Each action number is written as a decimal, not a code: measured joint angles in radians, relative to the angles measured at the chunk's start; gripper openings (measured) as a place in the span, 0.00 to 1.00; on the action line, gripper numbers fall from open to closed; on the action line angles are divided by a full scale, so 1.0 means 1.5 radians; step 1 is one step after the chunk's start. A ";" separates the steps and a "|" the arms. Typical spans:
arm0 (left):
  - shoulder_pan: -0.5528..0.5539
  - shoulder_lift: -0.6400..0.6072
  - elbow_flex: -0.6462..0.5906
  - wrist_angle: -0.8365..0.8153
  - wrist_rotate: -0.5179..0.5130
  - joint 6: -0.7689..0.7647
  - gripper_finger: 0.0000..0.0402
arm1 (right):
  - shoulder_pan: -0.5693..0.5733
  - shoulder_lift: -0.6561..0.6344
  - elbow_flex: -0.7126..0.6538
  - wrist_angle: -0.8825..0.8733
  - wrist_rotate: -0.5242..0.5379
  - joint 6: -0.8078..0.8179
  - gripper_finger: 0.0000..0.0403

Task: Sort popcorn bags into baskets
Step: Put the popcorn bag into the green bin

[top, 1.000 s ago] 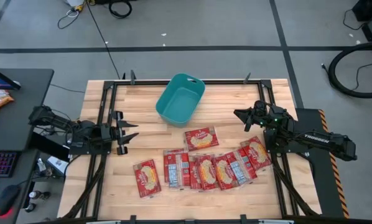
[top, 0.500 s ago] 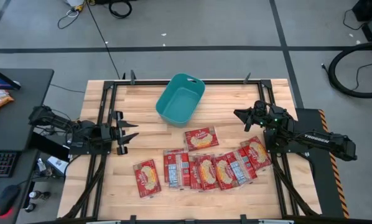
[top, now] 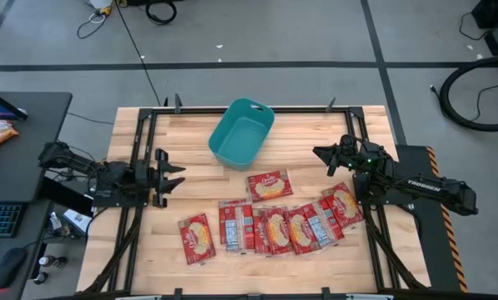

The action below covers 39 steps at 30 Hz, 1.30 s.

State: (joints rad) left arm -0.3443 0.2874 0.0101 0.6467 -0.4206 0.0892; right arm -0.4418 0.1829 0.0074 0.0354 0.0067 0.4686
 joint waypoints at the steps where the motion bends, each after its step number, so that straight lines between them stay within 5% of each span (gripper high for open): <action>1: 0.000 0.000 0.000 0.000 0.000 -0.033 0.35 | 0.000 0.000 0.000 0.000 0.000 0.000 0.19; 20: 0.000 0.000 0.000 -0.007 -0.018 -0.270 0.35 | 0.000 0.000 0.000 0.000 0.000 0.000 0.19; 24: 0.000 0.004 0.002 -0.010 0.040 -0.356 0.35 | 0.000 0.000 0.000 0.000 0.000 0.000 0.19; 33: -0.033 0.212 0.115 -0.016 0.074 -0.370 0.35 | 0.000 0.000 0.000 0.002 0.000 0.000 0.19; 39: -0.053 0.371 0.250 -0.171 0.074 -0.328 0.35 | 0.000 0.000 0.000 0.003 0.000 0.000 0.19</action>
State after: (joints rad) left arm -0.4236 0.8443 0.3848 0.3906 -0.3091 -0.4026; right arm -0.4416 0.1829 0.0074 0.0399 0.0063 0.4686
